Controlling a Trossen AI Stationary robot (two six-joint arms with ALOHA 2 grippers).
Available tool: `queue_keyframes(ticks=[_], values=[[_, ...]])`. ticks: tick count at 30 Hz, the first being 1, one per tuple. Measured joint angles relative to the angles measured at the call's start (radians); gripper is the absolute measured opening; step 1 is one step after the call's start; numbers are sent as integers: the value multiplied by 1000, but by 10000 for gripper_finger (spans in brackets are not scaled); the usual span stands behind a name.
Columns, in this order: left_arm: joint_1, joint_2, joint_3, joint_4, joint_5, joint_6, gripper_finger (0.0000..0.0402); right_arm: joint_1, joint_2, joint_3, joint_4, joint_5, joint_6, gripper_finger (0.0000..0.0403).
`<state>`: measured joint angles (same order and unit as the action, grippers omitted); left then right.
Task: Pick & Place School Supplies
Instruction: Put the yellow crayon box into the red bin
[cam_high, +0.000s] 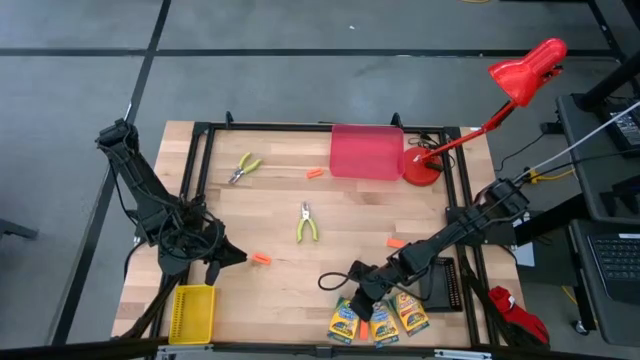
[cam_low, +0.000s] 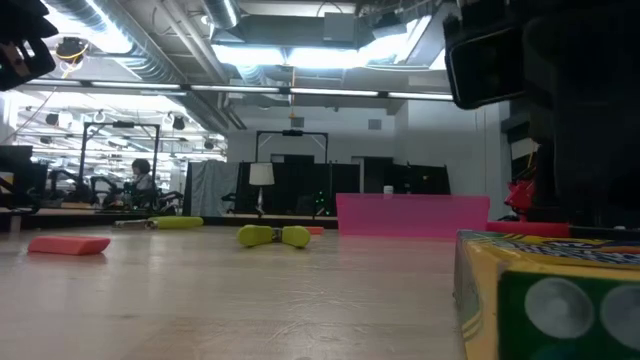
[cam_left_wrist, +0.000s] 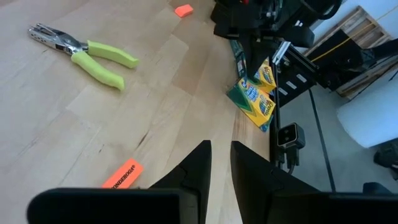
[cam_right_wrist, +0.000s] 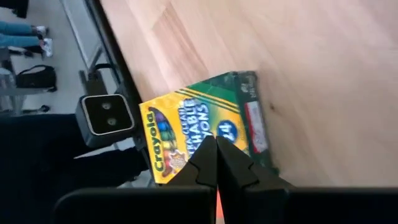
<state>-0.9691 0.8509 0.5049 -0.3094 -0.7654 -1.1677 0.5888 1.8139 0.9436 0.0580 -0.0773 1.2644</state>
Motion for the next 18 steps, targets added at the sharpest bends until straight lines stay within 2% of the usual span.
queue_keyframes(ticks=[5,18], values=[[0,0,0,3,-3,-7,56,1,17,0,0,-17,-4,0],[0,0,0,3,-5,-18,56,-6,29,1,-3,25,-16,0]])
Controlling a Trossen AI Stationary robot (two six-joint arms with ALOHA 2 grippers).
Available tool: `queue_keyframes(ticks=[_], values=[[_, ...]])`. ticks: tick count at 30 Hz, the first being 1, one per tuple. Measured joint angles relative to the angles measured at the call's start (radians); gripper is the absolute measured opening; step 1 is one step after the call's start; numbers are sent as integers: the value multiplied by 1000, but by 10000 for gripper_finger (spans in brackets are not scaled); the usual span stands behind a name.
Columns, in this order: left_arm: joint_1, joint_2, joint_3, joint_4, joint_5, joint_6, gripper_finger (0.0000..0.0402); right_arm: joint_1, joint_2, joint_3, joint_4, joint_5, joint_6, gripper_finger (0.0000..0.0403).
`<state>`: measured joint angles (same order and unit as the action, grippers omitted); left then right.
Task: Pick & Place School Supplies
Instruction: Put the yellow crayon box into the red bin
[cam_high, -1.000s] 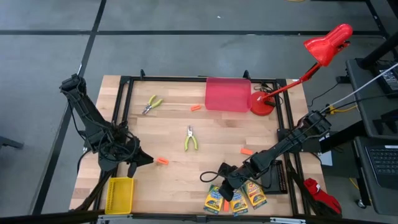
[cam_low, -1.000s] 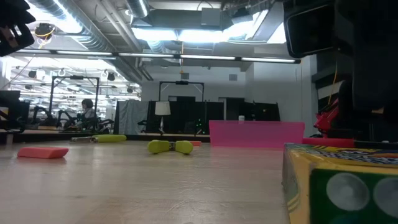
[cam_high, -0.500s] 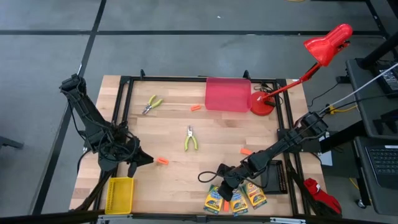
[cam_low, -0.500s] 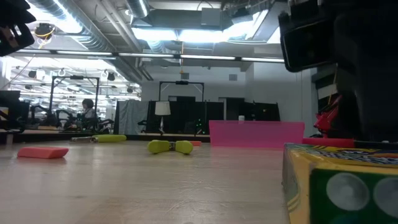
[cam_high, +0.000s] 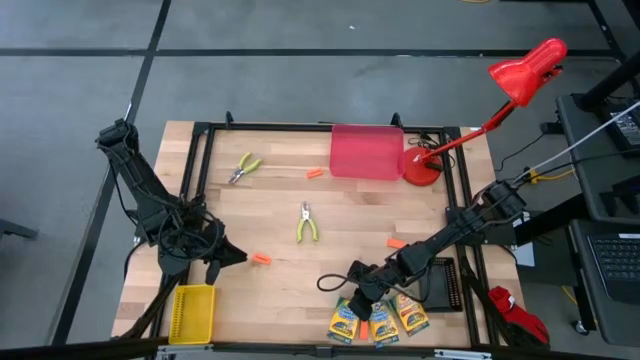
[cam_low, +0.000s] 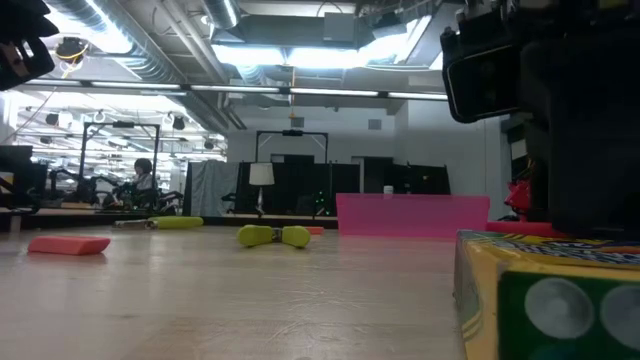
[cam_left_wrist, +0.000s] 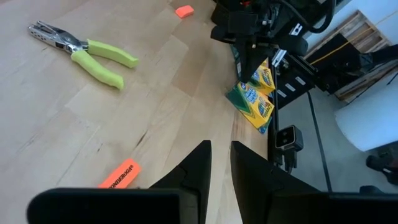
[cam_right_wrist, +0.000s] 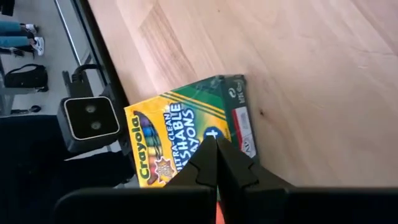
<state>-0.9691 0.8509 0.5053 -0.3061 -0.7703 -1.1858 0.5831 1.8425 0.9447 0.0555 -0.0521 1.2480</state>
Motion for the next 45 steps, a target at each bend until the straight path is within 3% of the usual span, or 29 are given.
queue_keyframes(ticks=[45], values=[[0,0,0,49,-41,3,56,-61,5,0,-56,123,32,0]])
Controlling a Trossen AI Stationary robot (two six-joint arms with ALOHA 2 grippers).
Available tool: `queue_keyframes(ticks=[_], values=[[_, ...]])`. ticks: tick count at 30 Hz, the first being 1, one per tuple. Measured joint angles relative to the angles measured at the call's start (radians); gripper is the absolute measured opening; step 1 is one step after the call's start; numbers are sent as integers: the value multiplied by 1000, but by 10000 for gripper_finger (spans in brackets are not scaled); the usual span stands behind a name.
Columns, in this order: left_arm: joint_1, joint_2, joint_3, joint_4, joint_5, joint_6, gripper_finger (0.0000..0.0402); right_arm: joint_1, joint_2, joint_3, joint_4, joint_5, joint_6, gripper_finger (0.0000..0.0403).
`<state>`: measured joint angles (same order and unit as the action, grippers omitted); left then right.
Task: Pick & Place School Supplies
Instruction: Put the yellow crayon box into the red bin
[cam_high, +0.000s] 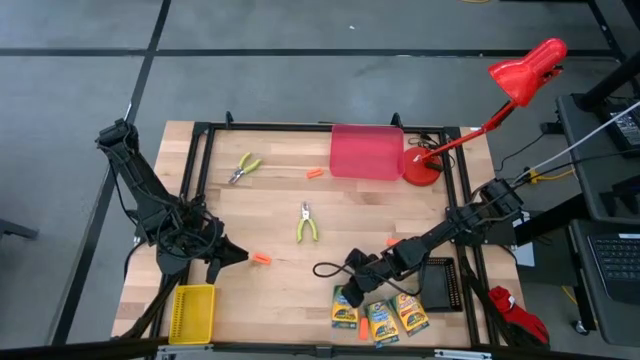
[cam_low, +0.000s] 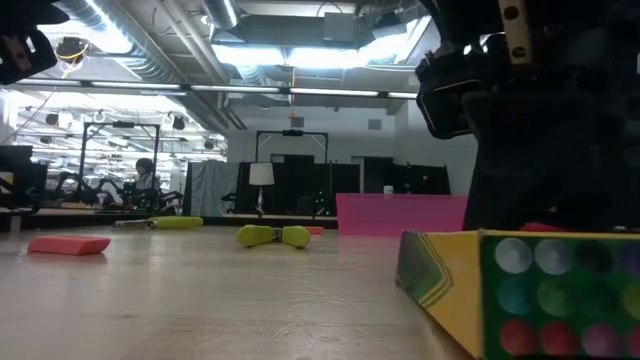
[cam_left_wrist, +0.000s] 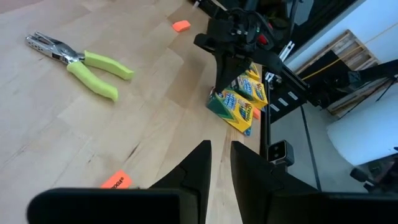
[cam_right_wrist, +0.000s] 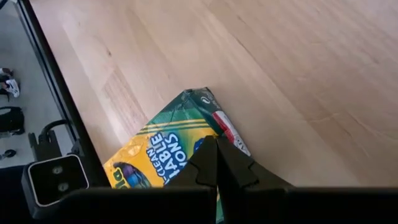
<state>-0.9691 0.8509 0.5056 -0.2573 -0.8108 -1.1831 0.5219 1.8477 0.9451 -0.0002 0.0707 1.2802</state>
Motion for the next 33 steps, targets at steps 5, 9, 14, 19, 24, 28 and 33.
queue_keyframes(ticks=[5,9,14,19,24,28,33], values=[[0,0,0,0,-2,0,56,-6,0,0,-1,14,16,0],[0,0,0,0,-2,0,56,-18,0,0,-1,29,30,0],[0,0,0,4,-2,0,56,-27,0,-1,1,56,45,0],[0,0,0,8,-3,0,56,-31,0,-1,9,93,70,0],[0,0,0,8,-7,0,56,-37,1,-2,11,133,107,0],[0,0,0,8,-7,0,56,-43,1,-2,11,155,133,0],[0,0,0,20,-7,0,56,-58,1,-2,1,177,169,0]])
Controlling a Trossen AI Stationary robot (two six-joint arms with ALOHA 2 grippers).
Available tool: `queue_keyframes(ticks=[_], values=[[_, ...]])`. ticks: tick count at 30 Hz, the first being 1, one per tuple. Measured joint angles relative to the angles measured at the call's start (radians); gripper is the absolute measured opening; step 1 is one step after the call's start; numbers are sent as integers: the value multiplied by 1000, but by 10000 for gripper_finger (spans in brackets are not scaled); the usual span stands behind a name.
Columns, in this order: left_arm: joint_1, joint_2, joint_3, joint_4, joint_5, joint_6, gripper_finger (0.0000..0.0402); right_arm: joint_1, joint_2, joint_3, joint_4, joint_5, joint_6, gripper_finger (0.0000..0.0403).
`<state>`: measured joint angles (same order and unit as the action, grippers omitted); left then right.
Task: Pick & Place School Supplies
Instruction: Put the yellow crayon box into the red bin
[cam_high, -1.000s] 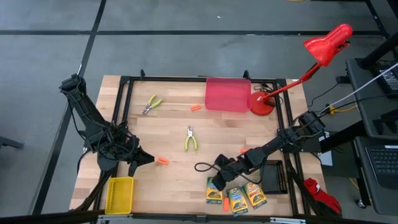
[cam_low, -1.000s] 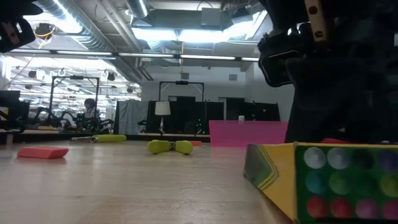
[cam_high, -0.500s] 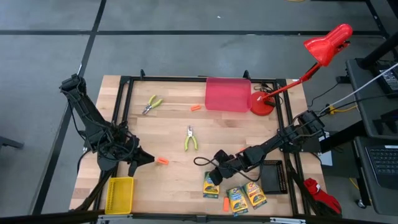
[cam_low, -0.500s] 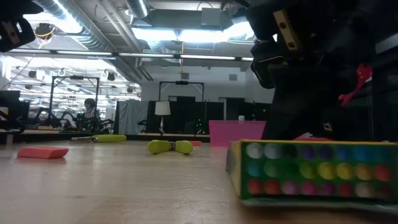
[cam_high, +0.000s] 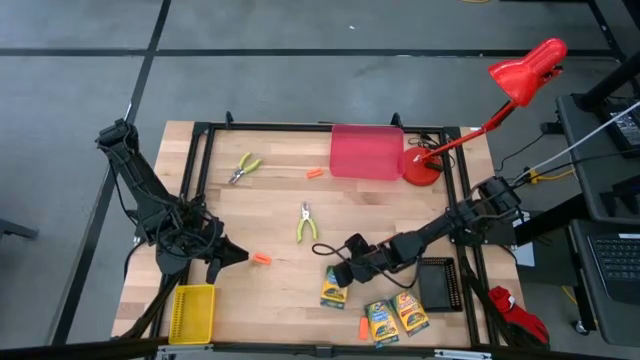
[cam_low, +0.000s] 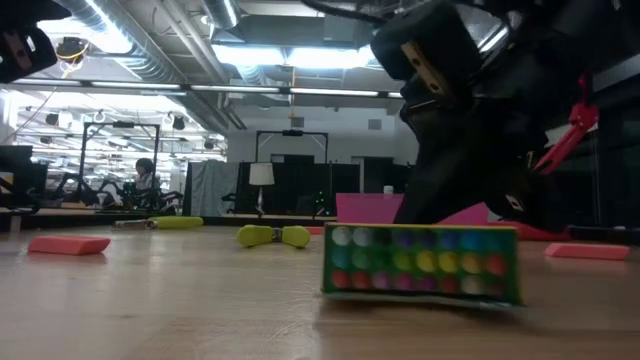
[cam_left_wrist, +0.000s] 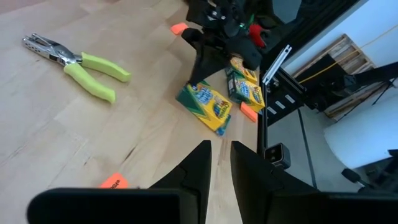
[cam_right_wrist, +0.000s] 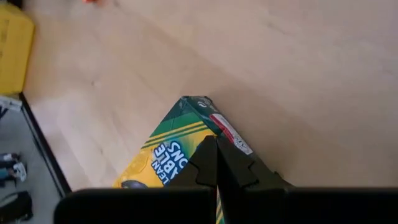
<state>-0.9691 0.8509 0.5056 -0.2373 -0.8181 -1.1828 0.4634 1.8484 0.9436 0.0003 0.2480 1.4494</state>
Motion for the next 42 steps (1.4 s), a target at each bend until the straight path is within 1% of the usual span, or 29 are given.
queue_keyframes(ticks=[8,15,26,31,38,42], values=[[0,35,0,44,0,2,56,-38,0,0,-14,-1,5,0],[0,135,0,149,10,2,56,-84,0,0,-21,-5,-16,0],[0,272,0,296,12,-1,56,-157,-3,3,-64,-48,-28,0],[0,294,0,322,12,-9,56,-190,-6,2,-69,-61,-54,0],[2,300,0,338,10,-9,56,-256,-44,-1,-134,-62,-103,0],[3,300,0,340,4,-9,56,-290,-49,-1,-138,-106,-137,0]])
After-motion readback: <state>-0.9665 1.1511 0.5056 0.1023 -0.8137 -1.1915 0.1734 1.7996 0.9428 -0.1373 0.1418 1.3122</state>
